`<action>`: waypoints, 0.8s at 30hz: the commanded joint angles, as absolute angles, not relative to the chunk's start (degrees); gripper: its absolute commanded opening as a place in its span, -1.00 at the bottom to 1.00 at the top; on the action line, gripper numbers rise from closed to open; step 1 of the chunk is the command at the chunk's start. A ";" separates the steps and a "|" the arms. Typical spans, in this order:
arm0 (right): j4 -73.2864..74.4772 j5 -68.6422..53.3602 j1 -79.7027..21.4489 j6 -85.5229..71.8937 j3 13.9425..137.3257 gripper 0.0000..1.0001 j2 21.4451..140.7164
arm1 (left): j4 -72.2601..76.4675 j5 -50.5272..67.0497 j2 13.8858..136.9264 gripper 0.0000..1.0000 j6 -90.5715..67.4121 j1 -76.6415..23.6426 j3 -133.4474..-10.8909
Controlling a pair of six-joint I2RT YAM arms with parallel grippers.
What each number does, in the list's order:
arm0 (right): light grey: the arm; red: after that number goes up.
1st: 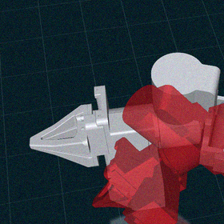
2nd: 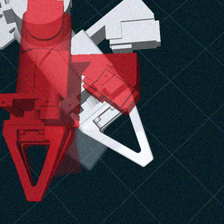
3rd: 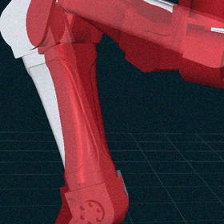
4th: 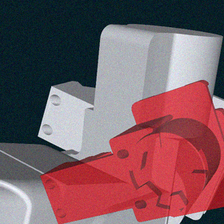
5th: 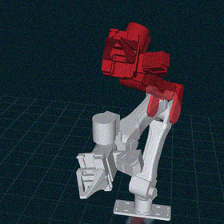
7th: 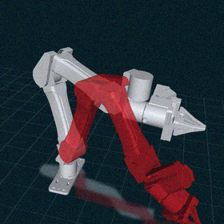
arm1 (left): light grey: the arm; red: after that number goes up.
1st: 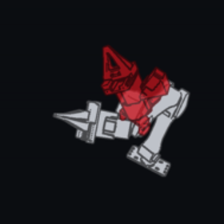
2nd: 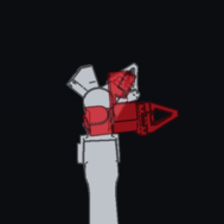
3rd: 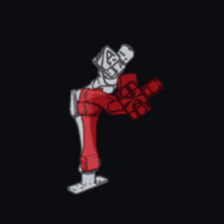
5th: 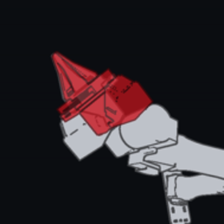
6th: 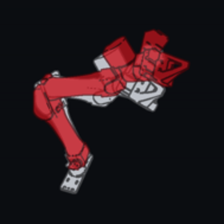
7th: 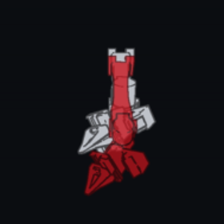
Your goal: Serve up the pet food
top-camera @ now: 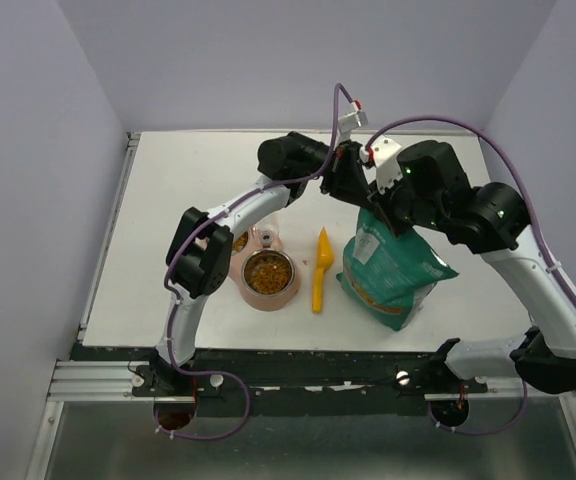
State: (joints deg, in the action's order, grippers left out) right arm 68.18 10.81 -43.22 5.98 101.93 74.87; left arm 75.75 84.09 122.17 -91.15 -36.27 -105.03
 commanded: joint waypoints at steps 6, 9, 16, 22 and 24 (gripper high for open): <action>70.94 9.83 -42.63 3.17 103.89 -0.24 68.56 | 85.78 81.83 119.44 -1.00 -90.53 -36.30 -106.17; 68.56 14.93 -42.71 3.07 103.80 0.05 67.94 | 85.96 82.18 119.27 -1.00 -90.88 -36.39 -106.08; 69.79 13.80 -42.63 8.17 105.30 -0.82 73.12 | 84.73 83.49 117.78 -1.00 -90.09 -36.30 -104.86; 70.75 13.45 -42.71 7.13 103.10 -0.53 70.40 | 75.78 81.13 112.86 -0.74 -77.37 -36.47 -97.75; 71.45 11.35 -42.54 6.25 102.92 -0.22 70.22 | 69.03 80.86 110.93 -0.81 -70.52 -36.91 -95.72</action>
State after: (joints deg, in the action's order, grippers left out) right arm 69.04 12.43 -42.83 6.48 104.07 71.46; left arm 74.72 83.53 118.15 -84.31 -36.49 -99.22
